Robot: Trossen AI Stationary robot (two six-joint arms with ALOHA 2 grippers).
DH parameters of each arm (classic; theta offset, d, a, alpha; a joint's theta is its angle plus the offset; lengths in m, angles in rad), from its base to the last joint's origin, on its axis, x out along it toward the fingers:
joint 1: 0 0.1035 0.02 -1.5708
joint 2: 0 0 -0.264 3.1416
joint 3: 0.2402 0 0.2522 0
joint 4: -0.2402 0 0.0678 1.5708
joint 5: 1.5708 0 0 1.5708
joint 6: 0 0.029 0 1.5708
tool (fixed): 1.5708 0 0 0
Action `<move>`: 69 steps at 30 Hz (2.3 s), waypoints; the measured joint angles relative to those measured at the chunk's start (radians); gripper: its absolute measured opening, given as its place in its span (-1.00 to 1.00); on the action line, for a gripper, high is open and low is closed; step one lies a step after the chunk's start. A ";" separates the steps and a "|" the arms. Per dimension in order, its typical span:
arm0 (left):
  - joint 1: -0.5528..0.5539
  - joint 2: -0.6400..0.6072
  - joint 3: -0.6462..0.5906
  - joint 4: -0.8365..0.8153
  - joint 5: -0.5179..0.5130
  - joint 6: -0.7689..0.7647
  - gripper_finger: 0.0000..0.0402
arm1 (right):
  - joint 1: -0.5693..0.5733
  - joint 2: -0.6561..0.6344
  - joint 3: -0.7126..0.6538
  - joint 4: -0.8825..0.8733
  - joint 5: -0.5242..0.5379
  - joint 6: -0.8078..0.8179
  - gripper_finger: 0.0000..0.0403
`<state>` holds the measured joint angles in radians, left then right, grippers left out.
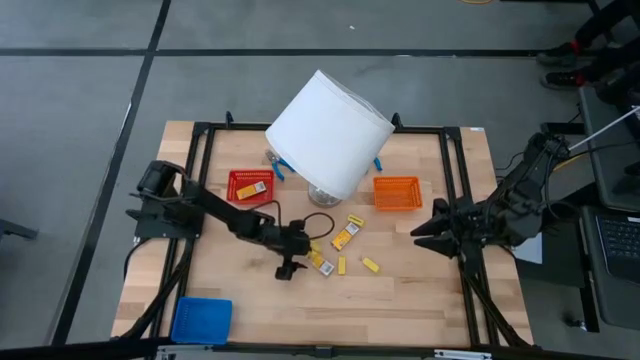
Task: Pick & Place School Supplies
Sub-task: Put the yellow crayon box into the red bin
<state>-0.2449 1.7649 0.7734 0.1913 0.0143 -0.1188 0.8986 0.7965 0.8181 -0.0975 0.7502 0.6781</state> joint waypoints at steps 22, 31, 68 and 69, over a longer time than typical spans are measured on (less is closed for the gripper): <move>-0.002 0.096 0.023 0.127 -0.037 -0.002 0.31 | 0.000 0.014 0.000 0.000 0.029 0.036 -0.40; -0.006 0.151 0.078 0.135 -0.004 0.022 0.31 | 0.000 0.016 0.000 0.008 0.029 0.073 -0.40; -0.289 -0.409 0.077 -0.929 -0.663 -0.923 -0.45 | 0.000 0.075 0.000 0.159 0.086 -0.033 -0.40; -0.276 -0.456 0.078 -1.014 -0.681 -0.936 -0.45 | 0.000 0.075 0.000 0.166 0.091 -0.045 -0.40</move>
<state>-0.5212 1.3084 0.8516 -0.8227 -0.6664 -1.0549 0.8986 0.8716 0.8178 0.0685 0.8414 0.6335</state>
